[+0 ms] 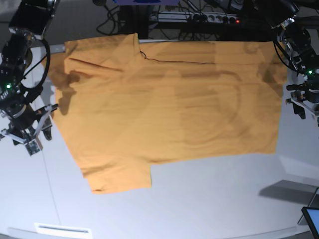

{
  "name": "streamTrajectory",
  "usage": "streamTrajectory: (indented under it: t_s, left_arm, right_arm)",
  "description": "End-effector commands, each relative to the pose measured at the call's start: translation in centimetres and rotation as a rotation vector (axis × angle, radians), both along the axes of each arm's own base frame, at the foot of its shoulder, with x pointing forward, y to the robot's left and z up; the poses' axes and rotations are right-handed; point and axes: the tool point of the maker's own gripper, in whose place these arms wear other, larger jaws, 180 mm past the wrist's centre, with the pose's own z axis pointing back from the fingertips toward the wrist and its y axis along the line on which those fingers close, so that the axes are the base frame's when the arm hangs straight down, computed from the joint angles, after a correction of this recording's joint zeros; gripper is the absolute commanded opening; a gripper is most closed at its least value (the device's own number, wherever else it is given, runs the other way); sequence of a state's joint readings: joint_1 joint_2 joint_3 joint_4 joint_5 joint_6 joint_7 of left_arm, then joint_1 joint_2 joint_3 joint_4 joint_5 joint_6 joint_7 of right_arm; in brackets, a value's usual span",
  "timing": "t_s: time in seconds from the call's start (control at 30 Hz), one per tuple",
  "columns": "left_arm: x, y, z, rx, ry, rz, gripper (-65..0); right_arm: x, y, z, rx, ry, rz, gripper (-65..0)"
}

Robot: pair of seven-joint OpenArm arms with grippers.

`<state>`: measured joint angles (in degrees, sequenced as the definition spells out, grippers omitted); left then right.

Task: Fold the T-shirt properly
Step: 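Open both grippers, release the shoulder edge and move toward the hem, then position both open grippers at the hem corners of the shirt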

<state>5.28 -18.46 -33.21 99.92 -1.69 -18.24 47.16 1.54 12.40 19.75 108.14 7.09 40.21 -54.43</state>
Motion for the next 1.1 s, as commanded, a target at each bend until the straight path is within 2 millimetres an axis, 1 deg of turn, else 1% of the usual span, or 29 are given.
streamTrajectory:
  t_s: [0.0, 0.1, 0.13, 0.27, 0.4, 0.5, 0.63, 0.67, 0.8, 0.9, 0.97, 1.03, 1.07]
  left_arm:
    - [0.4, 0.9, 1.4, 0.034, -0.027, -0.001, -20.0]
    - [0.6, 1.0, 0.4, 0.033, 0.011, -0.015, -20.0]
    - [0.7, 0.9, 0.1, 0.030, 0.021, -0.020, -20.2]
    - [0.9, 0.9, -0.1, 0.028, 0.025, -0.024, -20.3]
    - [2.6, 0.9, 1.5, 0.023, -0.035, -0.025, -20.3]
    - [3.8, 0.9, 2.3, 0.010, -0.074, -0.021, -20.3]
    - [5.2, 1.1, 3.1, -0.011, -0.115, -0.013, -20.3]
    - [5.6, 1.1, 3.1, -0.018, -0.120, -0.013, -20.3]
    - [7.7, -0.6, 2.4, -0.003, -0.094, -0.102, -20.3]
    - [9.4, -2.6, 1.5, 0.013, -0.102, -0.198, -20.3]
    - [9.8, -3.2, 0.6, 0.007, -0.101, -0.228, -20.2]
    - [10.1, -3.4, 0.2, -0.001, -0.104, -0.238, -20.2]
    - [10.2, -3.4, -0.2, -0.008, -0.101, -0.239, -20.2]
  right_arm:
    - [1.3, -0.3, 2.0, -0.012, -0.057, -0.001, -37.1]
    - [1.9, -0.7, 1.9, -0.013, -0.034, -0.018, -37.1]
    - [2.2, -0.5, 1.7, -0.010, -0.025, -0.012, -37.1]
    - [2.8, 0.8, 0.5, -0.008, 0.010, 0.032, -37.1]
    - [3.2, 1.7, -1.0, 0.006, 0.057, 0.060, -37.1]
    - [3.5, 2.3, -1.0, 0.011, 0.057, 0.074, -37.1]
    - [4.1, 2.3, -0.5, 0.014, 0.044, 0.073, -37.1]
    - [4.2, 2.3, -0.7, 0.018, 0.050, 0.071, -37.1]
    - [5.0, 1.7, -1.8, 0.036, 0.089, 0.057, -37.1]
    - [5.4, 1.7, -2.2, 0.050, 0.095, 0.056, -37.1]
    - [5.7, 1.9, -2.1, 0.061, 0.084, 0.062, -37.1]
    - [5.9, 2.1, -2.5, 0.072, 0.090, 0.068, -37.1]
    - [6.2, 2.5, -2.8, 0.068, 0.101, 0.083, -37.1]
